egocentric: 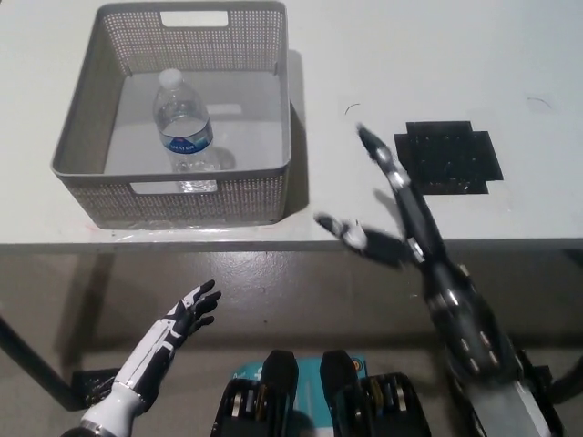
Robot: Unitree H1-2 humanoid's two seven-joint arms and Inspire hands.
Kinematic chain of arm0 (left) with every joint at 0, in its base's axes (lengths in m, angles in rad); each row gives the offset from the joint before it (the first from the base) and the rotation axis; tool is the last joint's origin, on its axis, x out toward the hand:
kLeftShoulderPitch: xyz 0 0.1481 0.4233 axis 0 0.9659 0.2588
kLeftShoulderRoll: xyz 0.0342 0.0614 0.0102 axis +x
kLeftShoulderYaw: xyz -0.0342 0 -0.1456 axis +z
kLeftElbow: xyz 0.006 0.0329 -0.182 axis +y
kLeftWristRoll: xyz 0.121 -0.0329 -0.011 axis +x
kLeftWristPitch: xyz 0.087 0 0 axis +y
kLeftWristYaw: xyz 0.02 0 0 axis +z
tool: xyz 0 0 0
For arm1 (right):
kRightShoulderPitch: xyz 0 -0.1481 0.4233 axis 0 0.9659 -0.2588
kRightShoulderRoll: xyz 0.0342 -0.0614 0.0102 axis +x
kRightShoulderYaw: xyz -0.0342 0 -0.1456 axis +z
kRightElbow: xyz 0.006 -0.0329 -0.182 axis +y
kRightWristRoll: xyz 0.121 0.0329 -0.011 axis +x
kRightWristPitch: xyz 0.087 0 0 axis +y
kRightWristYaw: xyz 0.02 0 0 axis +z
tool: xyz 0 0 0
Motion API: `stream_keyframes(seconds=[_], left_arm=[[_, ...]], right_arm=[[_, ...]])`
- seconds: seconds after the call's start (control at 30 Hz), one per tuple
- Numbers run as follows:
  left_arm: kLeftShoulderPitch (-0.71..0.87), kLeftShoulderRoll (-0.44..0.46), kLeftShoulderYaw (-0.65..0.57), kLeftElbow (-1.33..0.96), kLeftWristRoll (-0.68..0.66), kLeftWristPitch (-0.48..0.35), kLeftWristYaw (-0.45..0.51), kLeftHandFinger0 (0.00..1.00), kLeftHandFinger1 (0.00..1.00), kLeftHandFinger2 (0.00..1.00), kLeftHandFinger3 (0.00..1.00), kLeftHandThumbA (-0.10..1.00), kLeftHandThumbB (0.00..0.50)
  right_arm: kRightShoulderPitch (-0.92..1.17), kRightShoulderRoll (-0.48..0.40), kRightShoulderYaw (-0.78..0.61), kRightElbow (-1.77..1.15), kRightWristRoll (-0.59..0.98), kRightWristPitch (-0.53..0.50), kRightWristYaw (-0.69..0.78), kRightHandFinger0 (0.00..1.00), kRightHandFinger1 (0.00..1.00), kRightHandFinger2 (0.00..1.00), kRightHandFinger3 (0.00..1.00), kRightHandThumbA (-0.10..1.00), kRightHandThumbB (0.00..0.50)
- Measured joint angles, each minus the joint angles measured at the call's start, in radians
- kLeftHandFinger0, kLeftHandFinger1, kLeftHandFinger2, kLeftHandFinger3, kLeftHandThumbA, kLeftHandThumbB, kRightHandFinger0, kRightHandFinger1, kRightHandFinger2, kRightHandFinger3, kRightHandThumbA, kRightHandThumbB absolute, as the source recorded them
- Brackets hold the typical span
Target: Use the right hand to pick up a water botttle and place it into a container on the left side
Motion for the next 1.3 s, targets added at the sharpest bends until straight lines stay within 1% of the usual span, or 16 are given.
stream_keyframes(seconds=[0.1, 0.27, 0.33, 0.37, 0.4, 0.43, 0.47, 0.5, 0.67, 0.7, 0.83, 0.93, 1.0, 1.1, 1.23, 1.3], left_arm=[[0.006, 0.0, 0.0, 0.0, 0.0, 0.0, 0.0, 1.0, 1.0, 1.0, 1.0, 1.0, 0.193], [0.017, -0.003, 0.012, -0.001, 0.0, -0.002, 0.002, 1.0, 1.0, 1.0, 1.0, 1.0, 0.201], [0.017, -0.007, 0.019, -0.001, 0.0, -0.003, 0.004, 1.0, 1.0, 1.0, 1.0, 1.0, 0.202], [0.017, -0.009, 0.022, -0.001, 0.0, -0.003, 0.005, 1.0, 1.0, 1.0, 1.0, 1.0, 0.198], [0.017, -0.012, 0.026, -0.002, 0.001, -0.003, 0.007, 1.0, 1.0, 1.0, 1.0, 1.0, 0.198], [0.017, -0.015, 0.029, -0.002, 0.003, -0.004, 0.008, 1.0, 1.0, 1.0, 1.0, 1.0, 0.18], [0.017, -0.018, 0.031, -0.002, 0.005, -0.004, 0.011, 1.0, 1.0, 1.0, 1.0, 1.0, 0.177], [0.017, -0.02, 0.033, -0.001, 0.006, -0.004, 0.012, 1.0, 1.0, 1.0, 1.0, 1.0, 0.184], [0.017, -0.025, 0.037, -0.001, 0.013, -0.005, 0.021, 1.0, 1.0, 1.0, 1.0, 1.0, 0.163], [0.017, -0.025, 0.038, -0.001, 0.015, -0.006, 0.022, 1.0, 1.0, 1.0, 1.0, 1.0, 0.18], [0.017, -0.025, 0.039, -0.001, 0.018, -0.008, 0.026, 1.0, 1.0, 1.0, 1.0, 1.0, 0.168], [0.017, -0.025, 0.04, -0.001, 0.02, -0.01, 0.03, 1.0, 1.0, 1.0, 1.0, 1.0, 0.164], [0.017, -0.025, 0.04, -0.001, 0.02, -0.011, 0.03, 1.0, 1.0, 1.0, 1.0, 1.0, 0.166], [0.017, -0.025, 0.041, -0.001, 0.02, -0.012, 0.032, 1.0, 1.0, 1.0, 1.0, 1.0, 0.159], [0.017, -0.025, 0.041, -0.001, 0.021, -0.013, 0.032, 1.0, 1.0, 1.0, 1.0, 1.0, 0.161], [0.017, -0.025, 0.041, -0.001, 0.021, -0.014, 0.032, 1.0, 1.0, 1.0, 1.0, 1.0, 0.174]], right_arm=[[0.125, -0.034, -0.003, -0.102, 0.031, -0.003, 0.014, 1.0, 1.0, 1.0, 1.0, 1.0, 0.463], [0.314, -0.08, -0.011, -0.211, 0.124, -0.024, 0.056, 1.0, 1.0, 1.0, 1.0, 1.0, 0.434], [0.352, -0.085, -0.015, -0.206, 0.152, -0.029, 0.07, 1.0, 1.0, 1.0, 1.0, 1.0, 0.401], [0.36, -0.087, -0.016, -0.203, 0.16, -0.032, 0.076, 1.0, 1.0, 1.0, 1.0, 1.0, 0.418], [0.368, -0.088, -0.017, -0.194, 0.175, -0.037, 0.086, 1.0, 1.0, 1.0, 1.0, 1.0, 0.428], [0.368, -0.089, -0.018, -0.18, 0.184, -0.04, 0.093, 1.0, 1.0, 1.0, 1.0, 1.0, 0.436], [0.367, -0.09, -0.021, -0.169, 0.192, -0.042, 0.101, 1.0, 1.0, 1.0, 1.0, 1.0, 0.438], [0.366, -0.091, -0.024, -0.156, 0.201, -0.045, 0.108, 1.0, 1.0, 1.0, 1.0, 1.0, 0.457], [0.353, -0.091, -0.049, -0.127, 0.237, -0.045, 0.134, 1.0, 1.0, 1.0, 1.0, 1.0, 0.438], [0.348, -0.091, -0.054, -0.123, 0.245, -0.045, 0.14, 1.0, 1.0, 1.0, 1.0, 1.0, 0.438], [0.343, -0.089, -0.06, -0.106, 0.266, -0.045, 0.158, 1.0, 1.0, 1.0, 1.0, 1.0, 0.481], [0.342, -0.084, -0.063, -0.102, 0.274, -0.044, 0.167, 1.0, 1.0, 1.0, 1.0, 1.0, 0.488], [0.341, -0.081, -0.065, -0.102, 0.279, -0.043, 0.172, 1.0, 1.0, 1.0, 1.0, 1.0, 0.487], [0.335, -0.076, -0.072, -0.102, 0.292, -0.038, 0.181, 1.0, 1.0, 1.0, 1.0, 1.0, 0.448], [0.326, -0.075, -0.078, -0.102, 0.299, -0.034, 0.186, 1.0, 1.0, 1.0, 1.0, 1.0, 0.455], [0.323, -0.075, -0.082, -0.102, 0.3, -0.028, 0.188, 1.0, 1.0, 1.0, 1.0, 1.0, 0.449]])
